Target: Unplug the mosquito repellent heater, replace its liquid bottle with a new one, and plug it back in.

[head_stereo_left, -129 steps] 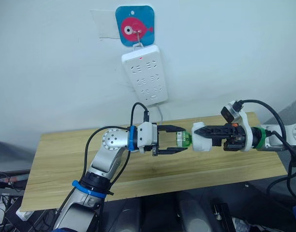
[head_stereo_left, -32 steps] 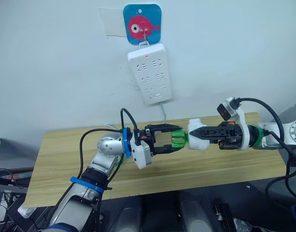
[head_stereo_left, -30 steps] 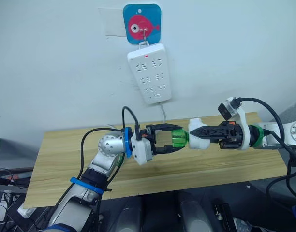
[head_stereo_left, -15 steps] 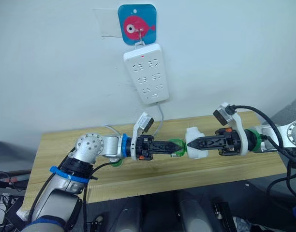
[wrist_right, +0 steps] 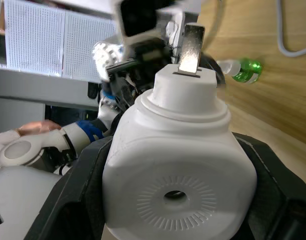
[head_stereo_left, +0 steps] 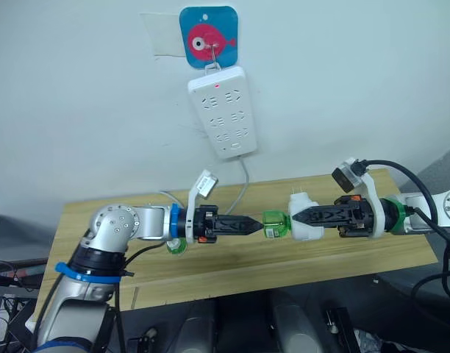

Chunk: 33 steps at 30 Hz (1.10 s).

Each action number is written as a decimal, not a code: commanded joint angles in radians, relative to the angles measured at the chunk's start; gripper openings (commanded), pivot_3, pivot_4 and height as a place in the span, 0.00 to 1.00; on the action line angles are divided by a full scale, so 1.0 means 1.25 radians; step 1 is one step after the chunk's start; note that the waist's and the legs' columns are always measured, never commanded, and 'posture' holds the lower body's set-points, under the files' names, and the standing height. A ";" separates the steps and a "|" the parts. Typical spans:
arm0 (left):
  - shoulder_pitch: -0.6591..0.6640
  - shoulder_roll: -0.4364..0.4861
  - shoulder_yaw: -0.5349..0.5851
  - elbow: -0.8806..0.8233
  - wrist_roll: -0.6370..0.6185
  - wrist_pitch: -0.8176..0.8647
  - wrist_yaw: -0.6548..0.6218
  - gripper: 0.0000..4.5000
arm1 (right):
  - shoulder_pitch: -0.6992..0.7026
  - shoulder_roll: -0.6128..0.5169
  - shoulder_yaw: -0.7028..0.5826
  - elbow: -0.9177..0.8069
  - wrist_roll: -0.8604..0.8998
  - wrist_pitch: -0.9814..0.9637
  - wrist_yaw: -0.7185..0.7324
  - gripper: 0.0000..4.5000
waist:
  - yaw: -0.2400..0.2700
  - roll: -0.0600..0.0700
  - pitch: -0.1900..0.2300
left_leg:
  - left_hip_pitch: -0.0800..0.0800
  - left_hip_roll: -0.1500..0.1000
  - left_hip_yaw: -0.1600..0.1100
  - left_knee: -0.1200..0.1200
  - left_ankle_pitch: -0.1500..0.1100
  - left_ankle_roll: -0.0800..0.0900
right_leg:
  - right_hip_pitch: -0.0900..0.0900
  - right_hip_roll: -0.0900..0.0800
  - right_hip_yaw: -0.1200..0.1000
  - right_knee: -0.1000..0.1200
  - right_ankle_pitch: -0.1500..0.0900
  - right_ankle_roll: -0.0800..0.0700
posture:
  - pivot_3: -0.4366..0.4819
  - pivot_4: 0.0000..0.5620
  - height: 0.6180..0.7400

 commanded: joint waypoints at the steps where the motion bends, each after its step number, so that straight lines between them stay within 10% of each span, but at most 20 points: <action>1: 0.074 0.035 -0.028 -0.139 0.255 -0.349 -0.167 0.99 | -0.002 -0.006 -0.035 0.031 0.021 -0.009 -0.002 0.68 | 0.001 0.000 0.000 | 0.000 0.000 0.001 0.000 0.000 0.000 | 0.000 0.000 0.000 0.000 0.000 0.000 | 0.27 0.41 1.00; 5: 0.178 -0.043 -0.042 -0.113 0.564 -0.904 -0.228 0.99 | -0.021 0.008 -0.037 0.068 0.013 -0.002 -0.001 0.68 | 0.010 0.001 0.000 | 0.000 0.000 0.005 -0.001 0.000 0.000 | 0.000 -0.002 0.002 -0.002 0.001 -0.001 | 0.28 0.42 1.00; 14: 0.144 -0.201 -0.037 0.180 0.832 -1.615 -0.156 0.99 | -0.037 0.023 -0.011 0.059 0.098 0.000 -0.038 0.68 | 0.016 0.000 0.000 | -0.001 0.000 0.006 0.001 -0.001 0.002 | 0.000 -0.003 0.003 -0.005 0.004 0.002 | 0.29 0.45 1.00; 33: -0.035 -0.220 -0.139 0.392 0.945 -1.808 0.017 0.99 | -0.040 0.039 0.006 0.015 0.117 -0.017 -0.062 0.68 | 0.007 0.000 -0.001 | -0.002 0.000 0.006 0.003 -0.002 0.004 | 0.000 -0.002 0.003 -0.003 0.005 0.004 | 0.27 0.43 1.00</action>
